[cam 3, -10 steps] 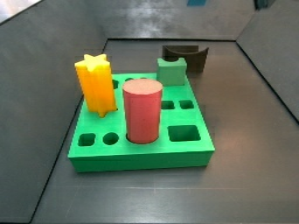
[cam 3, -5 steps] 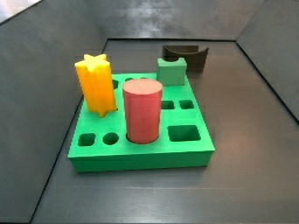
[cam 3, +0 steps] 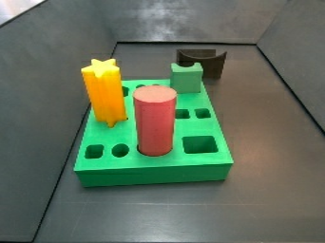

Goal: Pick up the rectangle object. Move up. Place the rectangle object on the fixture. Regrasp the rectangle object. Move to above the board. Insert the rectangle object.
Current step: Move to above the board.

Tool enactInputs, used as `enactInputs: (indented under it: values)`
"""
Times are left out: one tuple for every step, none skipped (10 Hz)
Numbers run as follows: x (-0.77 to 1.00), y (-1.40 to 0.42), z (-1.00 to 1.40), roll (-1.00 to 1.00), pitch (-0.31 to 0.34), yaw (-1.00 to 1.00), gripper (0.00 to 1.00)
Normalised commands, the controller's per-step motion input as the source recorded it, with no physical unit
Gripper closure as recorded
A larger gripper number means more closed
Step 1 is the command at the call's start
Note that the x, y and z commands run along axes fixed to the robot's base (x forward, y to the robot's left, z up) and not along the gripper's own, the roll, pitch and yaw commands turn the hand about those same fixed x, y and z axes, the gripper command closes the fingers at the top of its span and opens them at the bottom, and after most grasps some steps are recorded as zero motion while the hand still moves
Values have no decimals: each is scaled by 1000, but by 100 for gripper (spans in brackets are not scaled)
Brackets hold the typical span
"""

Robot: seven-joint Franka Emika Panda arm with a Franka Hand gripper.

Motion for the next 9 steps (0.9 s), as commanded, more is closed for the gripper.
enactInputs:
  values:
    - [-584,-1000,48,-1000,-82,-156,100]
    - [-586,-1000,48,-1000,-81,-161,100]
    - [-597,-1000,55,-1000,-75,-171,100]
    - [-614,-1000,51,-1000,-65,-179,100]
    - [-629,-1000,53,-1000,-57,-182,100]
    - [-638,-1000,53,-1000,-55,-182,100]
    - [-676,-1000,50,-1000,-49,-178,100]
    - [-535,-741,39,-1000,-53,-172,100]
    - [-347,-430,14,-773,-47,-120,100]
